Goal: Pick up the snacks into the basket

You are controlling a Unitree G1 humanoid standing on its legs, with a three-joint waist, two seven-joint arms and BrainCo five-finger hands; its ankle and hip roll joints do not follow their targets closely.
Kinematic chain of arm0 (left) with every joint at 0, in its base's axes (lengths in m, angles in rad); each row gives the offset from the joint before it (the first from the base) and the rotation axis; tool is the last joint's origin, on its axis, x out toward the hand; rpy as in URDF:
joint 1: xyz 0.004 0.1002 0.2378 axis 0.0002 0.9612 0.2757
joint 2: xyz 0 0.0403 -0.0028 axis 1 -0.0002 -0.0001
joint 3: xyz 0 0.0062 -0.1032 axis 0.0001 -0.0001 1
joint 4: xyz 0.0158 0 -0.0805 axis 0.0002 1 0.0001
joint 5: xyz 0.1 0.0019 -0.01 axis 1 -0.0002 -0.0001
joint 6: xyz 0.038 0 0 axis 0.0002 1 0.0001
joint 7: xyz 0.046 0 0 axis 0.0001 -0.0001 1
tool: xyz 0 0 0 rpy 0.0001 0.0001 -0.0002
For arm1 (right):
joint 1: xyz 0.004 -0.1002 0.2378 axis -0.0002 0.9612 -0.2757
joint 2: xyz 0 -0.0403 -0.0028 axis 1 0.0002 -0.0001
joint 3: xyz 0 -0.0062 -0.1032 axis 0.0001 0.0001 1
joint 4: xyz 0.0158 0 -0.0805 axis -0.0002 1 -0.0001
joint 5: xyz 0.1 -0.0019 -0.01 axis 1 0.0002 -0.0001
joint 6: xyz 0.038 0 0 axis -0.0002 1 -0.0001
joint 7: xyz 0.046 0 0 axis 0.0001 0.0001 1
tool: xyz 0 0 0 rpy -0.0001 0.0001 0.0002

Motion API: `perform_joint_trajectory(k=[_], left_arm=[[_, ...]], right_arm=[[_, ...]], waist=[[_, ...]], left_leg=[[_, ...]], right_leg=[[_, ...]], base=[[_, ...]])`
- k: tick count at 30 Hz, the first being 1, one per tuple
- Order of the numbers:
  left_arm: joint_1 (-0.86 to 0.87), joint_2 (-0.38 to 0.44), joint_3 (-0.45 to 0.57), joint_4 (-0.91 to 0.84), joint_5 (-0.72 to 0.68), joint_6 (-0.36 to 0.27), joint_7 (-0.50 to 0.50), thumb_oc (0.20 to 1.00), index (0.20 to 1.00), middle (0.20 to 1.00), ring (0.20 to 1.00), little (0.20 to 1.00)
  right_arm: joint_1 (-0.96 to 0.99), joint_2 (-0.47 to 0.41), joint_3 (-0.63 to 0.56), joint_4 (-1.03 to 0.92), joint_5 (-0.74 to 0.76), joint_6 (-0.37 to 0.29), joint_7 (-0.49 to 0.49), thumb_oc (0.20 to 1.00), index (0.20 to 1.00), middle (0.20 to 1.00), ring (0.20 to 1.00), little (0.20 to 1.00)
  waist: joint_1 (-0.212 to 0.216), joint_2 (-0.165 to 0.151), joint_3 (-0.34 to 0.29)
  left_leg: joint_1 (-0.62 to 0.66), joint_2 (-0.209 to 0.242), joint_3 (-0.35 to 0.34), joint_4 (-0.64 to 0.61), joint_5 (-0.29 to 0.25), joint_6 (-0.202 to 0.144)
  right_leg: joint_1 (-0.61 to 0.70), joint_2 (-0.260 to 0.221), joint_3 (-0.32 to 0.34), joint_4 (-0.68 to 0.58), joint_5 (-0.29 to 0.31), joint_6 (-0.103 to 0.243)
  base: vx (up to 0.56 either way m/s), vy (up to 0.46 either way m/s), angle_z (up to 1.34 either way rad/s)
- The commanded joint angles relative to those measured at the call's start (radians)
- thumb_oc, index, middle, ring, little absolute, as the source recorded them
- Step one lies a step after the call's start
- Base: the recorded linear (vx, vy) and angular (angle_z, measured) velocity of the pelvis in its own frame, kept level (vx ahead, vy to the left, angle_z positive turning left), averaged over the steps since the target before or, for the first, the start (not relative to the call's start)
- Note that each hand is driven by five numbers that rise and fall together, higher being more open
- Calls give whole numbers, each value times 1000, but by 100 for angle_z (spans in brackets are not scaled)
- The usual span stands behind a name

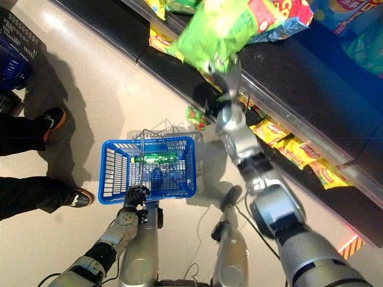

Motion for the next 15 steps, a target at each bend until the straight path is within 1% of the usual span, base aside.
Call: perform_joint_trajectory(k=[1,4,9,15], left_arm=[[70,-28,3,-49,35,-24,15,200,200,200,200,200],[87,-29,31,-53,47,-22,10,200,200,200,200,200],[107,-14,86,-64,67,-24,-2,200,200,200,200,200],[132,5,147,-82,72,-36,-16,200,200,200,200,200]], right_arm=[[46,-18,-47,-94,-32,-45,26,200,200,200,200,200],[205,-28,-64,-190,-54,-50,63,200,200,200,200,200],[428,-86,-111,-325,-65,-64,159,200,200,200,200,200],[616,-159,-133,-464,-59,-80,300,200,200,200,200,200]], waist=[[-6,26,42],[-24,26,42],[-58,24,24],[-91,18,-3]], left_leg=[[85,-75,-6,-98,-13,60],[108,-77,-2,-101,-14,61],[125,-78,3,-100,-11,60],[153,-69,8,-113,-6,53]], right_leg=[[42,-29,90,90,-42,85],[56,-33,96,93,-44,86],[66,-37,97,97,-46,86],[82,-34,99,98,-52,86]], base=[[0,0,0],[0,0,0],[-2,-18,-7],[4,-35,-3]])
